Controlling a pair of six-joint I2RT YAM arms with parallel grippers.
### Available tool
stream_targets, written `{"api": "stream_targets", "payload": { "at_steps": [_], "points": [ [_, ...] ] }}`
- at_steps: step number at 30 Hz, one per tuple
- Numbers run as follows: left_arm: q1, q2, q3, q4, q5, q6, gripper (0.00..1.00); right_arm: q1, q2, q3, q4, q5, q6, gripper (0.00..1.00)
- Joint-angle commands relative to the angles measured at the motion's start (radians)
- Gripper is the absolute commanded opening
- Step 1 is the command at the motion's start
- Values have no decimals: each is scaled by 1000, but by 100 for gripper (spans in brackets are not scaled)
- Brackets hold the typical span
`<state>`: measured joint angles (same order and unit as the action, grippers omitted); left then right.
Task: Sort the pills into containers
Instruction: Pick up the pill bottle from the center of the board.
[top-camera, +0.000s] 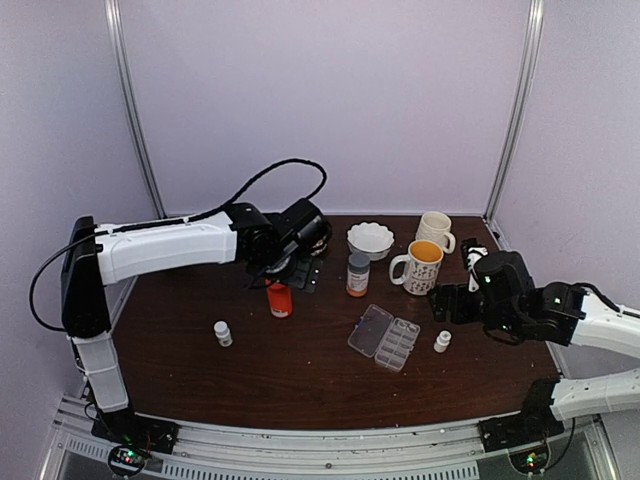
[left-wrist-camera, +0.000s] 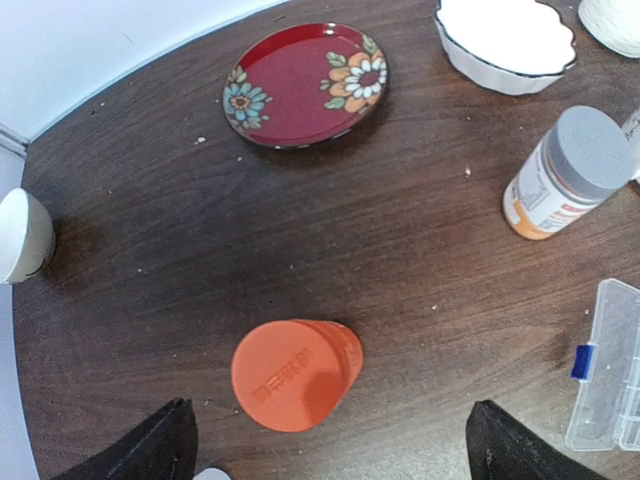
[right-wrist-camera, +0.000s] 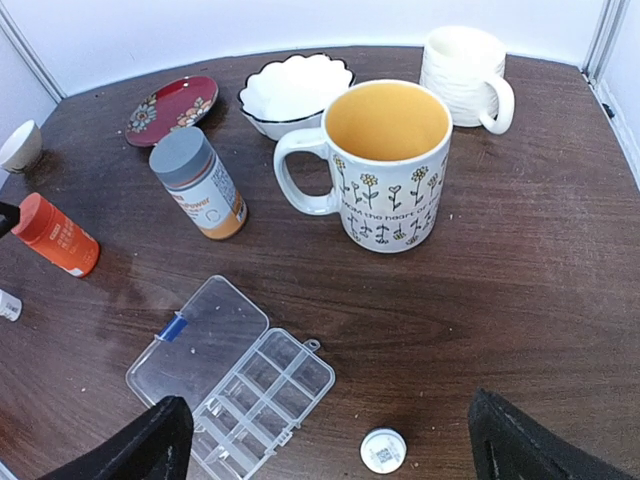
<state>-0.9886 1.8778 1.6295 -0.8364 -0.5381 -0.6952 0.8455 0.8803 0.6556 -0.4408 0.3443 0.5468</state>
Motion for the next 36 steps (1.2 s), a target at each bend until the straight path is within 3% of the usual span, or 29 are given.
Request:
{"api": "stream_targets", "payload": {
  "at_steps": [1, 20, 25, 29, 36],
  "points": [
    [37, -43, -24, 0, 16, 1, 97, -4, 35, 24, -26, -10, 1, 100],
    [172, 24, -62, 89, 232, 3, 87, -4, 11, 10, 0, 1, 18, 98],
    [174, 44, -65, 91, 254, -6, 84, -4, 20, 4, 2, -3, 19, 98],
    [175, 56, -66, 90, 270, -13, 76, -4, 29, 2, 7, -8, 22, 98],
    [175, 58, -85, 91, 247, -38, 76, -3, 29, 1, 8, -10, 24, 97]
  ]
}}
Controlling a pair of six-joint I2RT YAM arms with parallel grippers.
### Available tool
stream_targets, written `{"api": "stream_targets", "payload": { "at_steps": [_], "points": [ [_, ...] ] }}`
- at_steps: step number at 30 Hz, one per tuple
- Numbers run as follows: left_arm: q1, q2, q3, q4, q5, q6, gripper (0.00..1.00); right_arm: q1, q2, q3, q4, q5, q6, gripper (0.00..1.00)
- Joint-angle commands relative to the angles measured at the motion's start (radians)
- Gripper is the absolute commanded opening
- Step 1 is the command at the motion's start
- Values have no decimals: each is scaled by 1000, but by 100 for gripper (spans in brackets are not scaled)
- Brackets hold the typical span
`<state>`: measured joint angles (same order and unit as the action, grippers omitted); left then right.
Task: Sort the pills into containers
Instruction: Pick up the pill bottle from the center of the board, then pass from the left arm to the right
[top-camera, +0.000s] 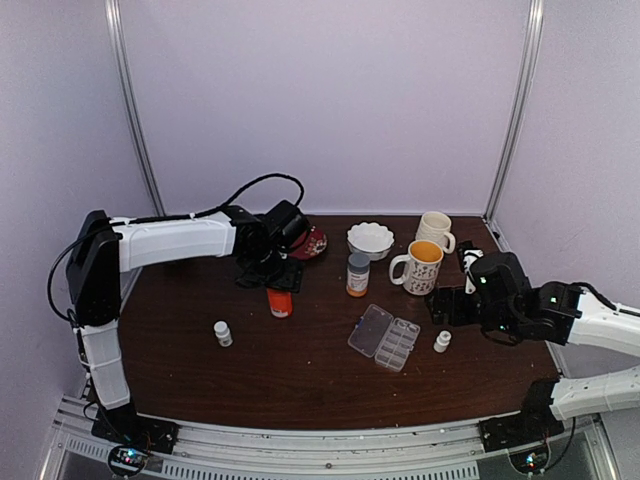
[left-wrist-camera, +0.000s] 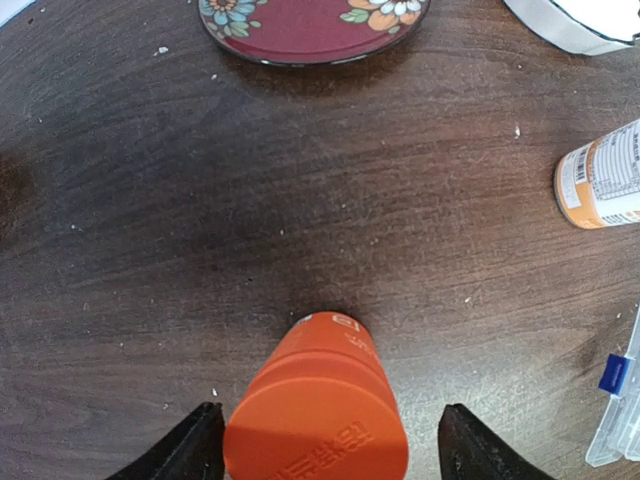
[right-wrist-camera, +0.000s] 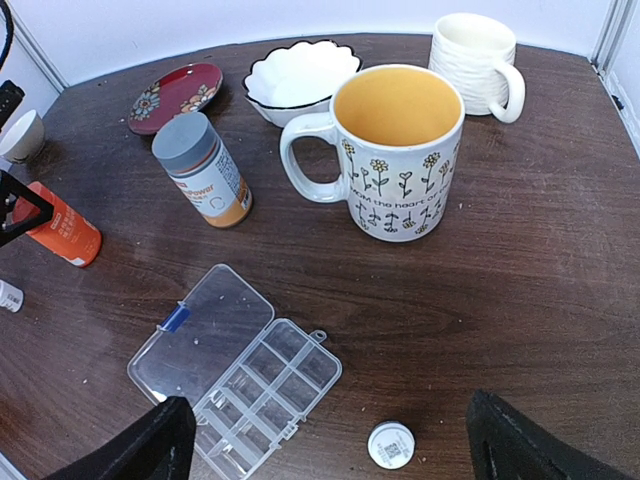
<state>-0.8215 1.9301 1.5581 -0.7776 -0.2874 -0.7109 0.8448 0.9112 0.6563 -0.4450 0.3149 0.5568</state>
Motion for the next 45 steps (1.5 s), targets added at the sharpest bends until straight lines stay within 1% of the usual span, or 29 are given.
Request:
{"api": "stream_targets", "payload": {
  "at_steps": [1, 3, 5, 9, 14, 16, 20, 22, 25, 29, 32, 36, 39, 41, 45],
  "points": [
    [8, 7, -12, 32, -5, -24, 75, -3, -2, -1, 14, 19, 12, 97],
    [8, 6, -12, 31, -6, -23, 72, -3, -5, -3, 15, 18, 12, 97],
    [7, 4, -10, 27, -8, -23, 66, -3, -6, -3, 15, 16, 12, 97],
    [7, -10, -10, 20, -13, -19, 60, -3, -2, -4, 17, 11, 12, 96],
    [7, -47, -18, 19, -12, 3, 42, -3, 4, -4, 24, 4, 14, 96],
    [7, -65, -17, 20, 10, 25, 37, -3, 6, -6, 30, -3, 14, 96],
    [-6, -105, -3, 21, 87, 85, 34, -3, 4, -17, 82, -70, -4, 94],
    [-18, -129, 14, 25, 153, 124, 31, -3, -7, -34, 148, -155, -30, 92],
    [-39, -161, 38, 46, 307, 161, 30, -3, -42, -69, 270, -301, -56, 90],
    [-51, -209, 51, 144, 593, 167, 25, -1, -92, -136, 492, -556, -63, 91],
    [-57, -263, 45, 240, 723, 140, 25, -1, -120, -174, 638, -671, -33, 92],
    [-59, -342, 0, 444, 880, 63, 24, -1, -147, -207, 787, -754, 22, 94],
    [-67, -362, -17, 575, 969, -5, 23, -1, -163, -209, 877, -792, 48, 95],
    [-83, -362, -7, 612, 996, -17, 23, 0, -171, -203, 914, -803, 54, 95],
    [-107, -354, 16, 624, 1013, -20, 22, 8, -175, -192, 989, -832, 51, 96]
  ]
}}
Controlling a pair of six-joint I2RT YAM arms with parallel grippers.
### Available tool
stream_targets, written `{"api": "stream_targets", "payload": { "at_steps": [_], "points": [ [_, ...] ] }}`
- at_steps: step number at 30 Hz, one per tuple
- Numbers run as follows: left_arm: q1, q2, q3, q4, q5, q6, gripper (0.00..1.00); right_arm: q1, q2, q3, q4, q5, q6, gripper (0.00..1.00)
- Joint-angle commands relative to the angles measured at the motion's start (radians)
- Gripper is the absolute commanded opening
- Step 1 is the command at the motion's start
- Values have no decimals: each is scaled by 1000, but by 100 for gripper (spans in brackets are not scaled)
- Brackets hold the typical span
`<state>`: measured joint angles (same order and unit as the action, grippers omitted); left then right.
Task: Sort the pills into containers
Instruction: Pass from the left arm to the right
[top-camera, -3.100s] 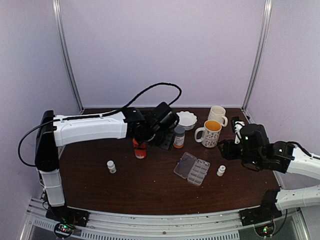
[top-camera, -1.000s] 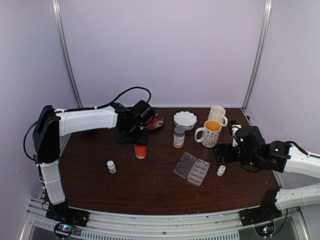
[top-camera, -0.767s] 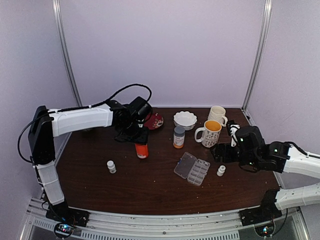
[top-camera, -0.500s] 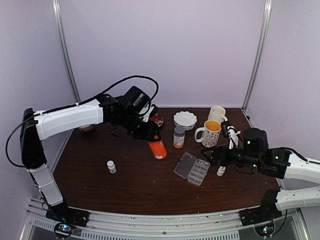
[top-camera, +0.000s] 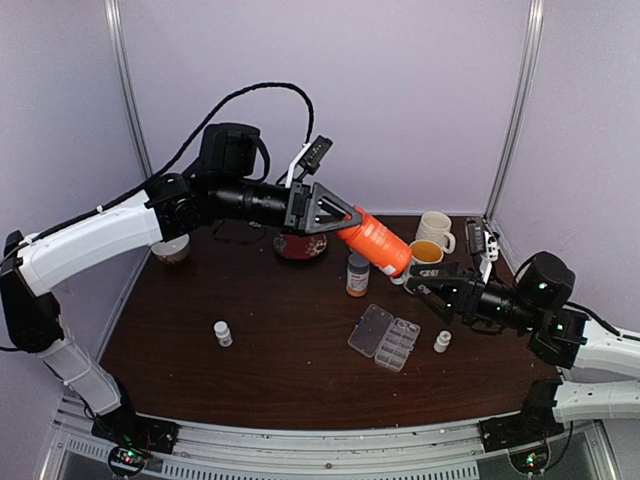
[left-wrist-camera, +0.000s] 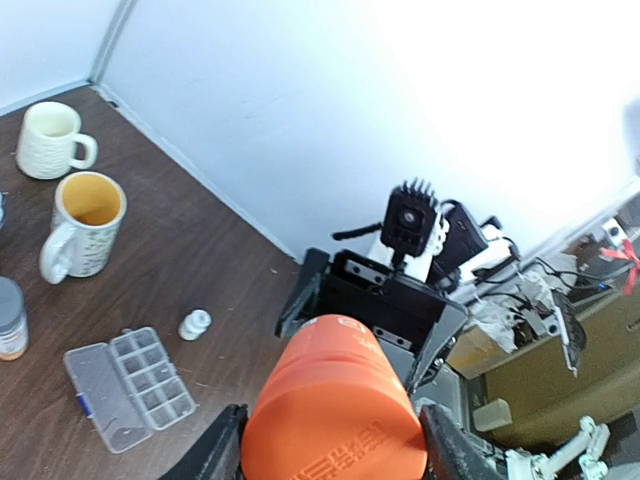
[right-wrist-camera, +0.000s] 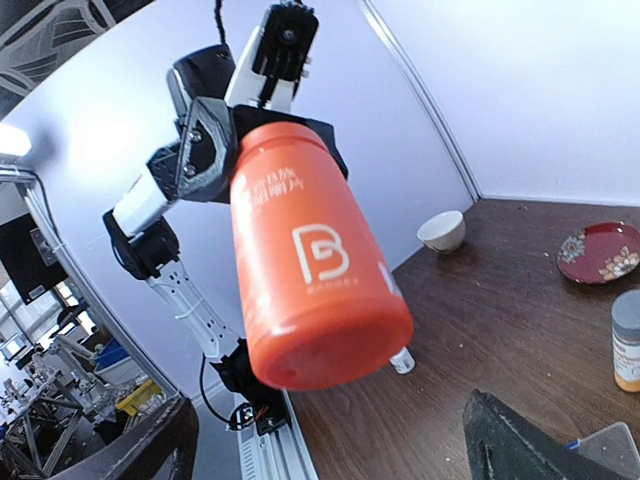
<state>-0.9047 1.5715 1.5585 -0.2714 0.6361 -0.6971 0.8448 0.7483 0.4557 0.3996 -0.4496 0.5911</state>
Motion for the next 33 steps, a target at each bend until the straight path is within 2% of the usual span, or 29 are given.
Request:
{"api": "stream_targets", "payload": {
  "at_steps": [1, 7, 11, 18, 20, 22, 24, 30, 33],
  "points": [
    [-27, 7, 18, 121, 92, -34, 22, 9, -9, 14, 151, -73, 13, 96],
    [-33, 9, 15, 144, 94, -53, 22, 18, 24, 68, 95, -83, -13, 95],
    [-34, 14, 17, 157, 99, -62, 21, 21, 30, 81, 78, -83, -24, 84],
    [-33, 24, 14, 158, 93, -59, 21, 23, 35, 97, 49, -75, -38, 78],
    [-34, 27, 13, 159, 97, -59, 21, 25, 34, 96, 48, -70, -36, 79],
    [-33, 28, 9, 159, 97, -59, 21, 25, 35, 95, 52, -66, -35, 86],
    [-33, 30, 8, 157, 96, -59, 21, 26, 35, 92, 58, -60, -34, 87],
    [-33, 33, 9, 157, 97, -58, 21, 28, 47, 97, 65, -48, -31, 75],
    [-34, 34, 11, 158, 99, -58, 21, 28, 54, 99, 69, -42, -26, 74]
  ]
}}
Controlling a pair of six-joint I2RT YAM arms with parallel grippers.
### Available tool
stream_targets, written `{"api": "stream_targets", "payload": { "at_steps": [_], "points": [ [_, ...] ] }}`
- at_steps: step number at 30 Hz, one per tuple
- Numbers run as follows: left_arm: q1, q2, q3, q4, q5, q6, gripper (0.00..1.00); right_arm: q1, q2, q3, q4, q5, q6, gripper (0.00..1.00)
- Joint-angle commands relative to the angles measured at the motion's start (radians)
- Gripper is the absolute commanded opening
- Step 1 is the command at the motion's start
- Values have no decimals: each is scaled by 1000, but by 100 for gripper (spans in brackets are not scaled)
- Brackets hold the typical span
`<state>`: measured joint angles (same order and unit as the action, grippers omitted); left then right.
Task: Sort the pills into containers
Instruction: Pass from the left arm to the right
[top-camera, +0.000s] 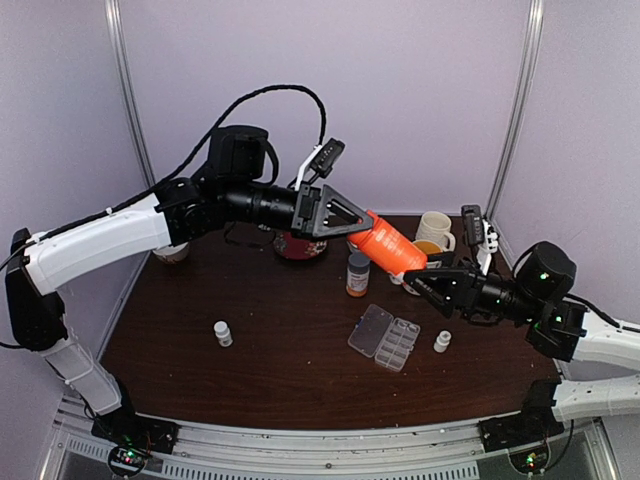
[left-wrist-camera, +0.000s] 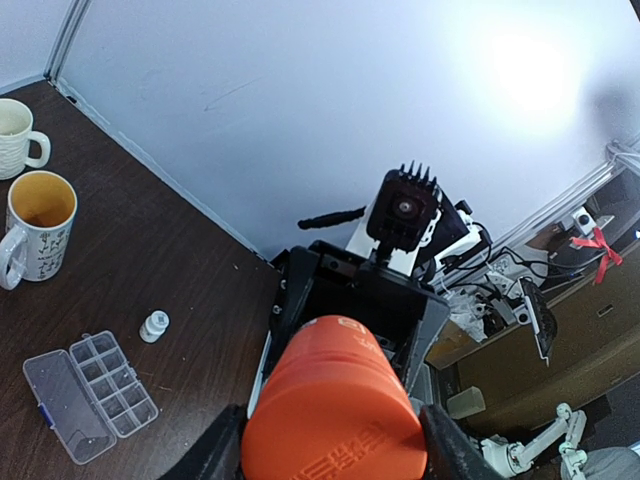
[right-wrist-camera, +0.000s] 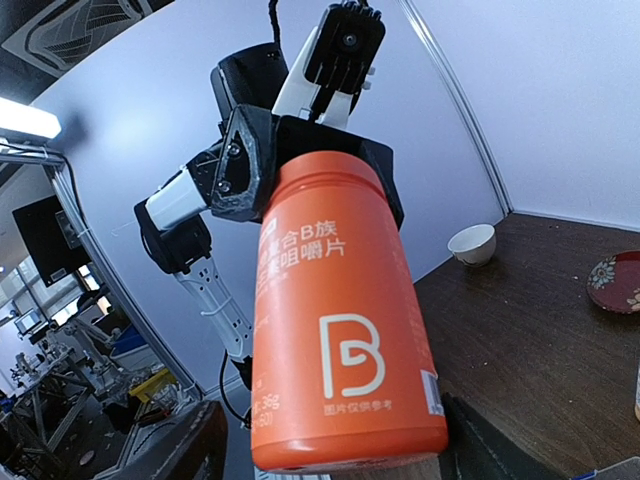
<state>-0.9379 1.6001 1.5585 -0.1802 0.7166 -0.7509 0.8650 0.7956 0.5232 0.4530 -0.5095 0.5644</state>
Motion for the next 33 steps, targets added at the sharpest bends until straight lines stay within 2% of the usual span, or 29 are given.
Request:
{"api": "stream_targets", "payload": {
  "at_steps": [1, 3, 7, 9, 18, 24, 30, 33],
  "points": [
    [0, 5, 11, 67, 20, -4, 21, 8, 9, 32, 17, 18, 2, 74],
    [0, 7, 11, 68, 20, -4, 21, 9, 13, 33, 18, 23, 4, 70],
    [0, 9, 8, 68, 20, -4, 21, 9, 17, 39, 12, 36, 4, 45],
    [0, 9, 7, 66, 20, -6, 21, 9, 17, 36, 10, 37, 1, 36],
    [0, 14, 5, 59, 15, -7, 21, 12, 14, 41, -19, 39, -33, 32],
    [0, 15, 5, 46, 11, -12, 21, 15, 24, 60, -50, 39, -113, 30],
    [0, 15, 6, 22, -8, -14, 20, 31, 54, 133, -156, 67, -270, 26],
    [1, 15, 6, 17, -19, -41, 20, 84, 45, 154, -222, 173, -461, 21]
  ]
}}
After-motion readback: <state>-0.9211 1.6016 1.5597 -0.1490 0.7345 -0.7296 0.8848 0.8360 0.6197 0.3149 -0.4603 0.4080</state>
